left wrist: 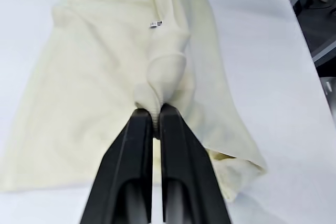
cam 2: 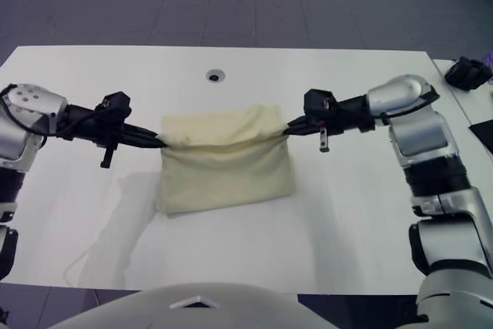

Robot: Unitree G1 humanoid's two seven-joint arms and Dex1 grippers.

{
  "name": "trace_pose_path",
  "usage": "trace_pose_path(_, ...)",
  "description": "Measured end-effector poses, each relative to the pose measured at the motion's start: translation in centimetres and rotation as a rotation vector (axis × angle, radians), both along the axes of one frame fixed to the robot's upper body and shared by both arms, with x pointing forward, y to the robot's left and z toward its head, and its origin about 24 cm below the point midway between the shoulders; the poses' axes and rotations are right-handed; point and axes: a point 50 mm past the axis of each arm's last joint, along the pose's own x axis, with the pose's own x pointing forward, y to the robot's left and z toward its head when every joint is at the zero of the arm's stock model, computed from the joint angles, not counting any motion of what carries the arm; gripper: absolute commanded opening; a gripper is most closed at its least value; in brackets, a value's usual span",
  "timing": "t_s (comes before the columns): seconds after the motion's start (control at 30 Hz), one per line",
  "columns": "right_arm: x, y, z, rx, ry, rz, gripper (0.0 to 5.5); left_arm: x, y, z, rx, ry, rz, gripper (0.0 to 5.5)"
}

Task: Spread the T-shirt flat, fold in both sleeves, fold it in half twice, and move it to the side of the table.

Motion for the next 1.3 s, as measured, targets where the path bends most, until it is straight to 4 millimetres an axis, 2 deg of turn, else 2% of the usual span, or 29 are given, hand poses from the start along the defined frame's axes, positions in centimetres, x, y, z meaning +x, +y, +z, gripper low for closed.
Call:
trace_pose_path(0.17,3.0,0.8,-0.3,0.027,-0.054,-0.057,0.00,1.8,0.0,-0.7,-0.006,-0.024,0.067,0.00)
trace_pose_path(0.4,5.0,1.3,-2.1,0.028,-0.060,-0.144,0.00,3.9,0.1,-2.0,0.000,-0.051,0.171,0.00)
trace_pose_path(0.6,5.7,1.6,-3.6,0.052,-0.077,-0.236,0.00,5.1,-0.2,-2.6,-0.009,-0.063,0.225,0.00)
trace_pose_path(0.9,6.2,2.6,-5.7,0.060,-0.107,-0.366,0.00,5.6,0.1,-5.1,0.038,-0.035,0.323,0.00)
trace_pose_path(1.17,6.6,2.9,-6.2,0.080,-0.167,-0.452,0.00,5.9,-0.2,-6.3,0.043,-0.043,0.400,0.00)
trace_pose_path(1.2,6.6,2.8,-6.2,0.076,-0.185,-0.468,0.33,6.0,-0.1,-6.2,0.049,-0.051,0.413,0.00)
trace_pose_path(1.23,6.7,2.8,-6.2,0.071,-0.204,-0.479,0.43,6.1,0.0,-6.2,0.053,-0.056,0.424,0.00)
trace_pose_path(1.27,6.8,2.7,-6.2,0.067,-0.235,-0.497,0.59,6.3,0.0,-6.1,0.059,-0.062,0.439,0.36)
trace_pose_path(1.3,6.9,2.7,-6.1,0.069,-0.262,-0.519,0.77,6.5,0.0,-6.1,0.065,-0.073,0.460,0.46)
